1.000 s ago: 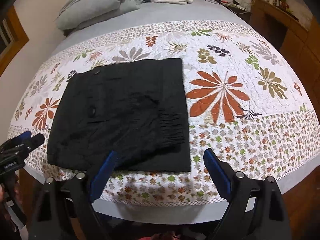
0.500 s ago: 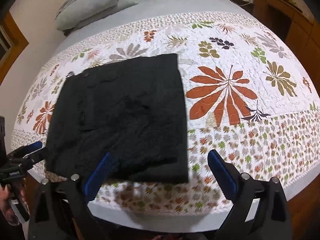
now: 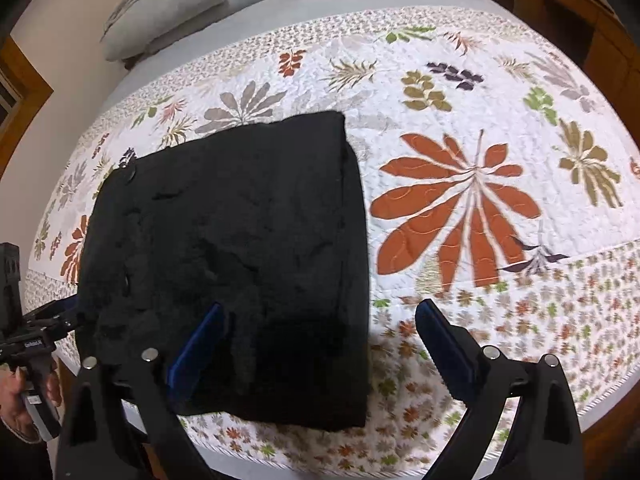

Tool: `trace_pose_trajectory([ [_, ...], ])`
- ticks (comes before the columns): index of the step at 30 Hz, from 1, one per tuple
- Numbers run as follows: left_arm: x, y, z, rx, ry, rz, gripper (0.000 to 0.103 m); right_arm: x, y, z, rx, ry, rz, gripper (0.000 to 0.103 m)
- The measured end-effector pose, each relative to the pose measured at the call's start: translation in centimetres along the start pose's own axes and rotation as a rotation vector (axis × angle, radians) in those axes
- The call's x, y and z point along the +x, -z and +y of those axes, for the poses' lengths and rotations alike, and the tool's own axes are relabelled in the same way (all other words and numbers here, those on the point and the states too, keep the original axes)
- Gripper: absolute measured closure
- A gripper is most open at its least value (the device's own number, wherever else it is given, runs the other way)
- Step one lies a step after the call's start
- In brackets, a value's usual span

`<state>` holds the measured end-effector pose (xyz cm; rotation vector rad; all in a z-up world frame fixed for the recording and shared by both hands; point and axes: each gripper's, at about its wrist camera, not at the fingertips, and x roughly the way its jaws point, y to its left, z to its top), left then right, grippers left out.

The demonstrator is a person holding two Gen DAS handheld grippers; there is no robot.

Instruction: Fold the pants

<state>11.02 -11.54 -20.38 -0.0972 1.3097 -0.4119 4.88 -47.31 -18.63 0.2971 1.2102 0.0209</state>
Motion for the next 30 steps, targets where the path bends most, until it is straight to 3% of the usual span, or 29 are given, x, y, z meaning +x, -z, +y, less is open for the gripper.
trace_pose_trajectory([
  [5,1.1,-1.0,0.5,0.010,0.028,0.029,0.002,1.8,-0.2,-0.5,0.026,-0.026,0.032,0.004],
  [14,2.5,-1.7,3.5,-0.021,0.190,0.093,0.002,3.7,-0.5,-2.1,0.041,-0.160,0.093,0.004],
  [24,4.5,-1.7,5.4,-0.022,0.279,0.150,0.002,6.5,-0.6,-3.2,0.106,-0.335,0.164,0.003],
  [26,4.3,-1.6,5.7,-0.023,0.284,0.158,0.002,6.4,-0.7,-2.9,0.083,-0.325,0.160,0.003],
  [30,3.1,-1.0,5.7,-0.015,0.226,0.114,0.002,6.4,-0.8,-2.2,0.047,-0.312,0.162,0.003],
])
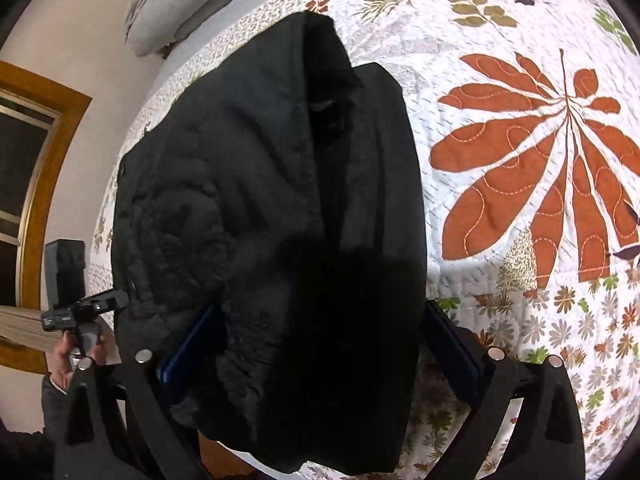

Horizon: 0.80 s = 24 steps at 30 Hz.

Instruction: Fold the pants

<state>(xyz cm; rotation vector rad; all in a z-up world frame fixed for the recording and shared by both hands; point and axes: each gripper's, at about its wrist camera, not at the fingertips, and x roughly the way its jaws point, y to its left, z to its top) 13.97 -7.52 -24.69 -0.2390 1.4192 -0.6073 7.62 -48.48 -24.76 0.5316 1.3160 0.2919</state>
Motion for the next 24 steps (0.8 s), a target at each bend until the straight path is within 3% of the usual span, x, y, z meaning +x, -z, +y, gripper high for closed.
trace_pose_trajectory([
  [3,0.0,-0.1,-0.1,0.014,-0.004,0.004,0.002,0.4,-0.2,0.6,-0.004,0.001,0.001,0.003],
  [6,1.2,-0.6,0.4,-0.029,0.056,0.023,0.002,0.9,0.1,0.7,-0.009,0.000,-0.003,0.003],
  [16,2.6,-1.2,-0.2,-0.089,0.158,0.036,0.003,2.0,-0.5,1.7,-0.022,-0.034,0.011,0.003],
  [24,3.1,-0.8,-1.6,-0.053,0.110,0.024,0.003,2.6,-0.7,1.0,-0.017,-0.057,0.006,0.003],
])
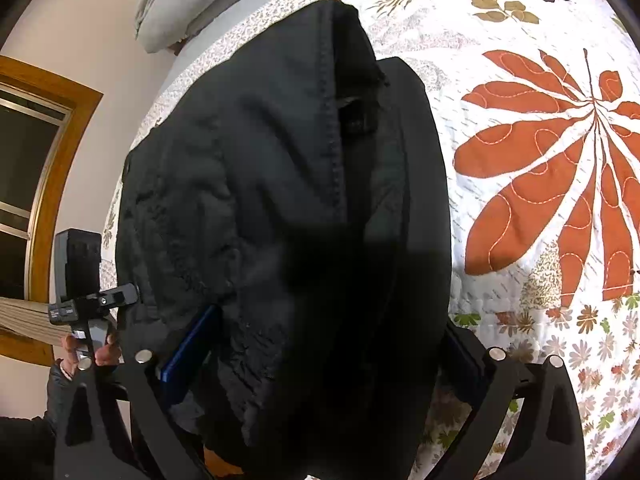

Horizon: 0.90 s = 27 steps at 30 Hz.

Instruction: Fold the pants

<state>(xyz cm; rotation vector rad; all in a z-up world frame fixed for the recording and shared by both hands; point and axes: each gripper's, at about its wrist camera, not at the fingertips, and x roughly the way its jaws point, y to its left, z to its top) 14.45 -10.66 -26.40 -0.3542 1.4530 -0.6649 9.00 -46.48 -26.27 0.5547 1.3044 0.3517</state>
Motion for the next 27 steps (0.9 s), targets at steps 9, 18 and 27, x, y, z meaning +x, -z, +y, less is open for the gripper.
trace_pose_trajectory([
  [9,-0.9,-0.2,-2.3,0.016,-0.036,-0.018,0.038,-2.3,1.1,2.1,-0.074,0.034,-0.087,0.045],
  [18,-2.4,0.0,-3.3,0.003,0.041,-0.076,0.075,-4.9,1.4,5.0,-0.162,0.095,-0.152,0.060],
  [27,-3.5,-2.2,-4.0,0.008,0.123,-0.164,0.080,-7.8,-2.3,6.8,-0.254,0.147,-0.215,0.063],
])
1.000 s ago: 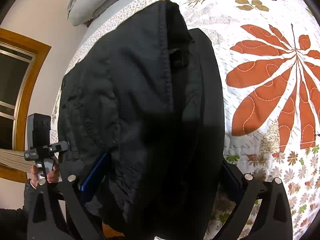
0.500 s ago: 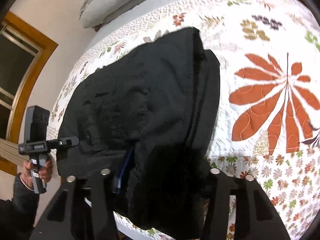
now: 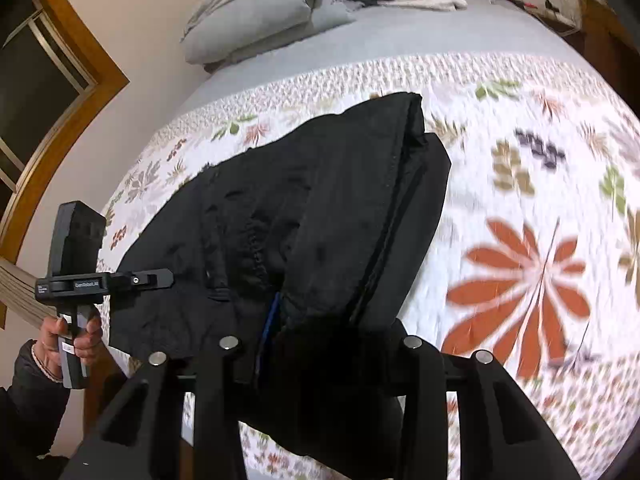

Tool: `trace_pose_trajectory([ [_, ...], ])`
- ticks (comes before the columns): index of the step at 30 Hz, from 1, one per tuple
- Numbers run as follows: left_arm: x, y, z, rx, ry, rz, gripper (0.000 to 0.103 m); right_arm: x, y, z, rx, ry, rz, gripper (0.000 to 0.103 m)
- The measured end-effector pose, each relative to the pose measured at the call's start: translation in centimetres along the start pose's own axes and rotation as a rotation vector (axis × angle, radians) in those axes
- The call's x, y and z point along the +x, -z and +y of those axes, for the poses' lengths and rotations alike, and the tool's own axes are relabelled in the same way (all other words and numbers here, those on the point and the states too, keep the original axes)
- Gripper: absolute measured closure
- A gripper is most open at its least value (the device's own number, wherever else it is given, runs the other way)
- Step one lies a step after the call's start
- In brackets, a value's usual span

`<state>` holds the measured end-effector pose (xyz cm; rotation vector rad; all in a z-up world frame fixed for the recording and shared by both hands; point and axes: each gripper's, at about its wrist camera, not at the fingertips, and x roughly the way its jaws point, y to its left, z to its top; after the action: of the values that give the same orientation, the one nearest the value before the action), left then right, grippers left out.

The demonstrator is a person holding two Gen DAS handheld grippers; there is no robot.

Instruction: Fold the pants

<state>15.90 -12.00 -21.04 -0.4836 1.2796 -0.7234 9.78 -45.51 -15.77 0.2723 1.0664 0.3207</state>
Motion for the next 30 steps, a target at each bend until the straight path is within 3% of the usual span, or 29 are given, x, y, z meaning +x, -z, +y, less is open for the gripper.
trace_pose_trajectory([
  [4,0.1,-2.4,-0.5,0.016,-0.011,-0.030,0.080,0.9,-3.5,1.4,-0.044,0.017,-0.024,0.063],
  [10,-0.2,-7.2,0.4,0.034,-0.054,-0.074,0.079,4.3,-8.7,0.4,-0.041,-0.003,-0.032,0.063],
  [14,1.0,-9.5,2.6,0.024,-0.105,-0.055,0.078,8.4,-10.2,-1.2,0.001,-0.017,0.020,0.061],
  [17,2.1,-9.9,3.8,0.028,-0.112,-0.039,0.074,11.3,-9.9,-3.2,0.045,0.020,0.059,0.054],
  [20,2.2,-9.5,4.2,0.048,-0.112,-0.056,0.062,12.4,-8.9,-5.3,0.120,-0.012,0.057,0.042],
  [22,2.6,-9.2,4.3,0.075,-0.154,-0.066,0.041,12.7,-8.2,-6.2,0.147,-0.026,0.051,0.033],
  [24,3.2,-9.0,4.2,0.094,-0.202,-0.069,0.030,12.6,-7.8,-6.6,0.150,-0.020,0.039,0.030],
  [28,2.7,-8.8,4.3,0.089,-0.248,-0.102,0.019,11.6,-7.2,-6.8,0.152,0.021,0.020,0.026],
  [30,1.9,-8.5,3.8,0.107,-0.310,-0.130,0.016,10.7,-6.7,-7.3,0.167,0.034,0.007,0.026],
])
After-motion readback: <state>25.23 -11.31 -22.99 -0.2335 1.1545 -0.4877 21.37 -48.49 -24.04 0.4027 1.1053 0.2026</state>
